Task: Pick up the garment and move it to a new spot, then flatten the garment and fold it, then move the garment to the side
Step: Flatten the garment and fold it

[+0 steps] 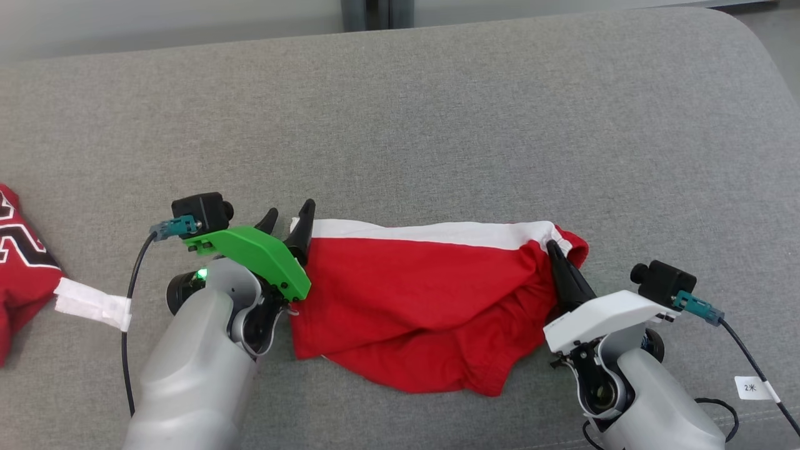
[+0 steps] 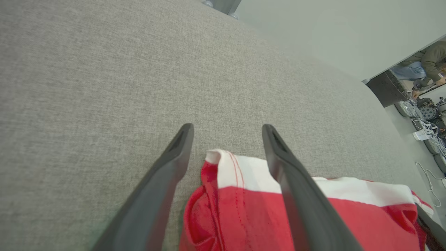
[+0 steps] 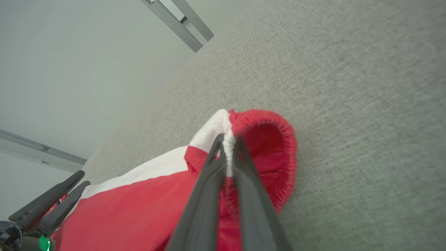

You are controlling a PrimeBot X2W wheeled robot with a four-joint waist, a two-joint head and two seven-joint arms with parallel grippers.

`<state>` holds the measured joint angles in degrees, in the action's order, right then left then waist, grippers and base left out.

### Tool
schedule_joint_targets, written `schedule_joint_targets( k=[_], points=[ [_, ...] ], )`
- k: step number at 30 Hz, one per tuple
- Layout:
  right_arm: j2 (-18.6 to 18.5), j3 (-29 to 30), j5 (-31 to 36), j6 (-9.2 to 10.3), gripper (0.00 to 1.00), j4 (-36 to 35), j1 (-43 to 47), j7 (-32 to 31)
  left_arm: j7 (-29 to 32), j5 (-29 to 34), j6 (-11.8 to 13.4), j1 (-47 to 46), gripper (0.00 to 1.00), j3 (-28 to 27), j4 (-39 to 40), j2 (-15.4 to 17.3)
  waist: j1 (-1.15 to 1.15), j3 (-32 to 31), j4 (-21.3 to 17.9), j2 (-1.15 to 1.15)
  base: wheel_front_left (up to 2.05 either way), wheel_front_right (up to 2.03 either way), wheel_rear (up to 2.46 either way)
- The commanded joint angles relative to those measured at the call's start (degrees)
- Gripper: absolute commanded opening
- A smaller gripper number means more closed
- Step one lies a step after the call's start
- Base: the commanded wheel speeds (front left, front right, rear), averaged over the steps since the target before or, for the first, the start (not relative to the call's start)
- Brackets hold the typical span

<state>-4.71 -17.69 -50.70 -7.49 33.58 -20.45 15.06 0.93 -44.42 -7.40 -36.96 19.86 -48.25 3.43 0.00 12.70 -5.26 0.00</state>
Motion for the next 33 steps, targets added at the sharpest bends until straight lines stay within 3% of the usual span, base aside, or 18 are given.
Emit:
schedule_joint_targets(
  k=[1,12,33],
  points=[
    [0.1,0.2,0.5,0.0,0.0,-0.1,-0.6,0.1,0.8,-0.6,-0.1,-1.3,1.0,0.1,-1.2,0.4,0.0,0.8,-0.5,0.0,0.0,0.0,0.0],
    [1.1,2.0,-0.2,0.0,0.0,1.4,-0.3,0.1,5.1,-1.4,-0.1,-4.8,1.0,3.2,-6.1,0.3,0.0,1.0,-0.1,0.0,0.0,0.0,0.0],
    [1.6,3.2,1.0,0.0,0.0,3.9,0.5,0.1,10.6,-5.0,0.0,-1.0,1.0,7.8,0.8,0.9,0.0,-1.1,2.6,0.0,0.0,0.0,0.0]
  ],
)
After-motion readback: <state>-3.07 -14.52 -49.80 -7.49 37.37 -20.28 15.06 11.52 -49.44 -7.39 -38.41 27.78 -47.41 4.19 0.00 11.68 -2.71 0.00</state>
